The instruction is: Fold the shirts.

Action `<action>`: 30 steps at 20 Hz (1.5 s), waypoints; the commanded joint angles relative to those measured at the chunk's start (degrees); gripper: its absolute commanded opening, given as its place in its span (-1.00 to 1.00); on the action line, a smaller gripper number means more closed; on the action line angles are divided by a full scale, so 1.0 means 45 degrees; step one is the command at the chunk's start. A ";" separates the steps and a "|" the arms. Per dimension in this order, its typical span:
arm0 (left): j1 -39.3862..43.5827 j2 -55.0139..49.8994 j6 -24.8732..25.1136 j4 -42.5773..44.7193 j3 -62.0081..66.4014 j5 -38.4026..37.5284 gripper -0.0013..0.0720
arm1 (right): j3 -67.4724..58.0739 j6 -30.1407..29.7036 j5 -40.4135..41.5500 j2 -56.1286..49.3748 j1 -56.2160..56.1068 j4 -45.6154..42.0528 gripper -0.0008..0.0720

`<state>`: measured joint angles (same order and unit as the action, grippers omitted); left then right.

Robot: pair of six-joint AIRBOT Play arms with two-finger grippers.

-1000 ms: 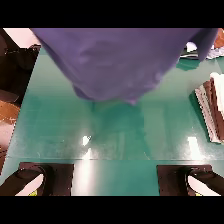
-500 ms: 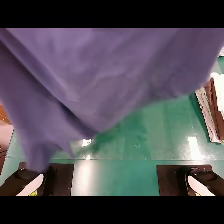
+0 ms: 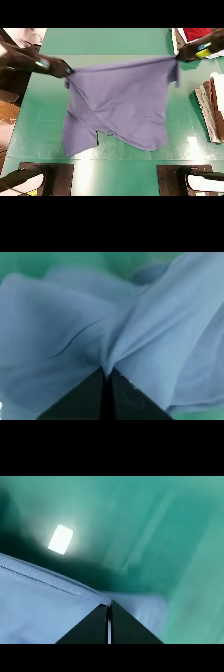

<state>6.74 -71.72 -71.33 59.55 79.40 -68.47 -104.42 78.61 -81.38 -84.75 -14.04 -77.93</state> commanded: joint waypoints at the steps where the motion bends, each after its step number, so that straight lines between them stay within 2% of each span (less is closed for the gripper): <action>1: -0.0015 -0.2463 0.0627 -0.0015 -0.1399 0.1953 -0.89 | 0.0913 0.0000 0.1273 -0.2030 0.0165 0.0029 -0.94; 4: -0.0015 -0.3502 0.0622 -0.0063 -0.1404 0.3293 -0.89 | 0.0913 0.0005 0.1831 -0.3026 0.0155 0.0083 -0.94; 7: -0.0015 -0.3575 0.0622 -0.0049 -0.1341 0.4129 -0.84 | 0.0913 0.0029 0.2453 -0.3444 0.0160 0.0087 -0.94; 9: -0.0015 -0.3570 0.0563 -0.0029 -0.1161 0.4007 0.48 | 0.0899 0.0359 0.2924 -0.3434 0.0160 0.0102 -0.92; 10: -0.0019 -0.3570 0.0520 -0.0019 -0.1001 0.3861 0.56 | 0.0899 0.0408 0.3070 -0.3400 0.0170 0.0209 -0.80; 11: -0.0029 -0.3570 0.0520 0.0073 -0.0748 0.3633 0.55 | 0.0899 0.0408 0.3094 -0.3366 0.0257 0.0447 -0.24; 12: -0.0097 -0.3570 0.0510 0.0238 -0.0335 0.3186 0.55 | 0.0899 0.0403 0.2982 -0.3288 0.0340 0.0743 0.12; 15: -0.0986 -0.3541 0.0277 0.0243 0.1219 0.0355 0.55 | 0.0908 0.0248 0.1666 -0.2676 0.1039 0.2200 0.14; 18: -0.2545 -0.3002 0.0272 0.0238 0.1273 -0.1826 0.54 | 0.1807 -0.0321 0.0194 -0.1467 0.1967 0.3444 0.14; 23: -0.4269 -0.1438 0.0374 0.0175 -0.2725 -0.2050 0.55 | 0.5707 -0.0607 -0.0272 0.1205 0.2924 0.3779 0.14; 26: -0.4420 -0.1137 0.0525 0.0112 -0.5178 -0.1642 0.55 | 0.7393 -0.0724 -0.0243 0.2356 0.2987 0.3769 0.14; 30: -0.4415 -0.1137 0.0515 -0.0238 -0.6679 -0.0986 0.55 | 0.8592 -0.0724 -0.0034 0.3342 0.2987 0.3764 0.14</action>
<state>-12.62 -77.38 -69.19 59.51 54.85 -74.74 -70.19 75.64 -82.04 -73.17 -0.82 -61.34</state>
